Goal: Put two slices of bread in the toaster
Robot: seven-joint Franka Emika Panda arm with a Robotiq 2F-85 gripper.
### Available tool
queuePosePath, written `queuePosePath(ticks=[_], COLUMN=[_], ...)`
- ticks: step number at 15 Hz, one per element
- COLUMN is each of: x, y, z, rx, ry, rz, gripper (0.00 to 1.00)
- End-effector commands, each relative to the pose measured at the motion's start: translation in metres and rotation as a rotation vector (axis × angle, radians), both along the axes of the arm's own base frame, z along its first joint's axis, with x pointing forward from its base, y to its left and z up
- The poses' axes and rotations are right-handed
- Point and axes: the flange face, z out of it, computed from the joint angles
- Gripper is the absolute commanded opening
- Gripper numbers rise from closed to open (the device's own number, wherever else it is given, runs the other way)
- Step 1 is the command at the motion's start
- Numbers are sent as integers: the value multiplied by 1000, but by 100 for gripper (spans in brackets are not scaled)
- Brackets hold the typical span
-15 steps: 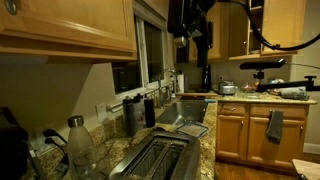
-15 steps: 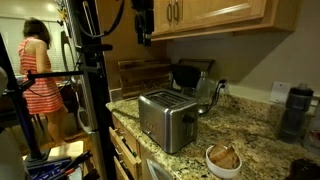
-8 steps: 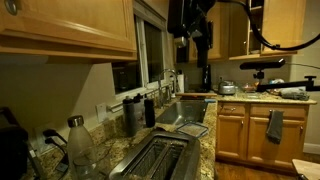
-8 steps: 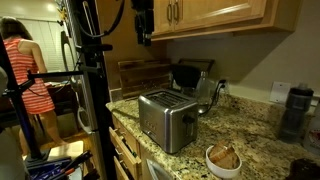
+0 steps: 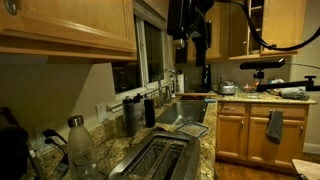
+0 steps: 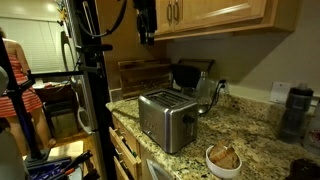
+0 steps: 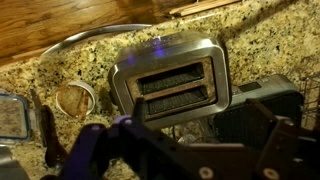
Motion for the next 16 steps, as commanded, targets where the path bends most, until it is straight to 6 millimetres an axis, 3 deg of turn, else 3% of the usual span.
queuePosePath(ticks=[1,7,16], x=[2,4,-8], y=[-12,-44,-124], z=[-2,-17,-74], rx=[-46,-105,-156], ry=[-41,-69,-35], rz=[-58,-190,-436], gripper=[100,100,100])
